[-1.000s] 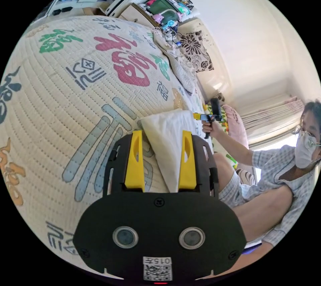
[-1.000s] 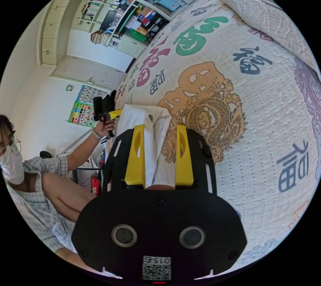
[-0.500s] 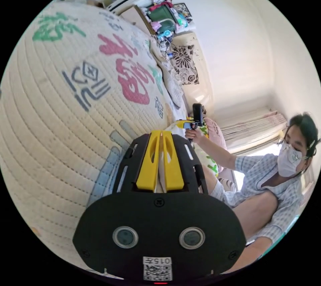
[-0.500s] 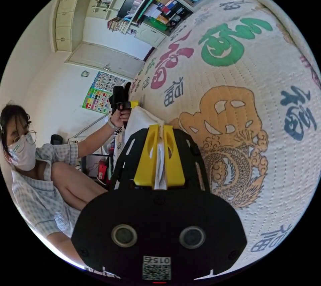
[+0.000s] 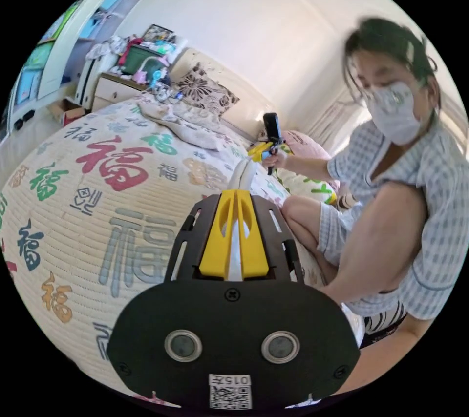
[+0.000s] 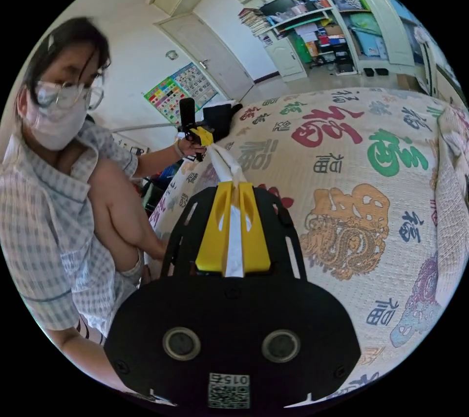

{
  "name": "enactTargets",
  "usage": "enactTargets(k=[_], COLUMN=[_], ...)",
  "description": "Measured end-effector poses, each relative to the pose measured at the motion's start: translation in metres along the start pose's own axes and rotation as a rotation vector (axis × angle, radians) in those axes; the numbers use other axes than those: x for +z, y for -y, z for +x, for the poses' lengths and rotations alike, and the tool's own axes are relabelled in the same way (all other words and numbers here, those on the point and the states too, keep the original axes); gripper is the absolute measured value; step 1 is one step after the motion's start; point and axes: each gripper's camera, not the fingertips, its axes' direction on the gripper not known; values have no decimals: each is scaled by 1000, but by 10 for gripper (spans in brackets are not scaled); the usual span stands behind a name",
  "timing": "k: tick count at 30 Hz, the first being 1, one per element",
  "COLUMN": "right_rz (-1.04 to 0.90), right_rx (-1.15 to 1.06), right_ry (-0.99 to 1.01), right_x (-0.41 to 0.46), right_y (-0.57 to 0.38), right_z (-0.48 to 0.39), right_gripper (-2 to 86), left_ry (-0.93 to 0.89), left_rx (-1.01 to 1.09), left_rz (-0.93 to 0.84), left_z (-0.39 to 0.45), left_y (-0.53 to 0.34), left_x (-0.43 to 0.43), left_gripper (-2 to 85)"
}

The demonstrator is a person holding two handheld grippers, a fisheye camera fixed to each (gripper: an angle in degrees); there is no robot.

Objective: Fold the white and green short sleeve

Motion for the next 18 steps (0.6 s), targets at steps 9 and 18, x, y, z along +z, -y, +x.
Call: enactTargets(k=[9, 18], right_rz=[-433, -587], right_rx=[-97, -39], right_ry=[-121, -248], right_x=[96, 133], right_y=[-58, -67], right_z=[-88, -104], right_gripper=[9, 48], left_ry=[54, 207], left_rx=[25, 20], left_rz=[-323, -585], left_z=[117, 178], left_y=[-81, -105], left_x=[105, 195], left_gripper=[-9, -7])
